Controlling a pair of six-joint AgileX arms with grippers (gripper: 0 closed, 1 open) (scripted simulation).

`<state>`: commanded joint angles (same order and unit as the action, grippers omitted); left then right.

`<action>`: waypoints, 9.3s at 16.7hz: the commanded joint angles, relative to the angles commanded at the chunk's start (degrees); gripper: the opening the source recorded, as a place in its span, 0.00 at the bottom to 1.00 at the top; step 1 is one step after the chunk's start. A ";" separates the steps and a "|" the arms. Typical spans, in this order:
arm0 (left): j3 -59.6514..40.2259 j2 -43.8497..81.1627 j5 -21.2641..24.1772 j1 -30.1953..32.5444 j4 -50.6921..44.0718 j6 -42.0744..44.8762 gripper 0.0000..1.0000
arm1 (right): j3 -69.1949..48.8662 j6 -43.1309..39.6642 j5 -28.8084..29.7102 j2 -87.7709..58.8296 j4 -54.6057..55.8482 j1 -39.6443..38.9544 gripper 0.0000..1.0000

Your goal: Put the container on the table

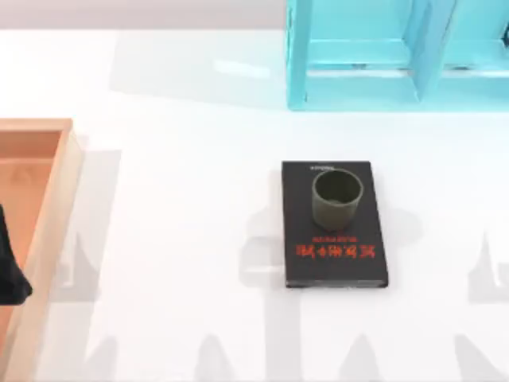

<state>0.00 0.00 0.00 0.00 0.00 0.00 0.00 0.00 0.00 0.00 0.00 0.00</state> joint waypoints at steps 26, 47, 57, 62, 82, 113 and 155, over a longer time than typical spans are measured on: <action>-101.47 106.07 -13.87 25.28 -61.34 -41.08 1.00 | 0.00 0.00 0.00 0.00 0.00 0.00 1.00; -157.64 147.39 -13.17 54.51 -89.64 -51.29 1.00 | 0.00 0.00 0.00 0.00 0.00 0.00 1.00; -141.88 146.21 -12.86 52.78 -74.75 -49.56 1.00 | 0.00 0.00 0.00 0.00 0.00 0.00 1.00; -132.39 145.78 -12.68 51.78 -65.38 -48.55 1.00 | 0.00 0.00 0.00 0.00 0.00 0.00 1.00; -132.27 145.77 -12.67 51.76 -65.25 -48.52 0.00 | 0.00 0.00 0.00 0.00 0.00 0.00 1.00; -134.79 137.95 -7.39 46.29 -79.25 -43.98 0.00 | 0.00 0.00 0.00 0.00 0.00 0.00 1.00; -96.43 120.34 1.84 36.74 -64.36 -35.50 0.83 | 0.00 0.00 0.00 0.00 0.00 0.00 1.00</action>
<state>-96.43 120.34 1.84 36.74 -64.36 -35.50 0.00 0.00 0.00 0.00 0.00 0.00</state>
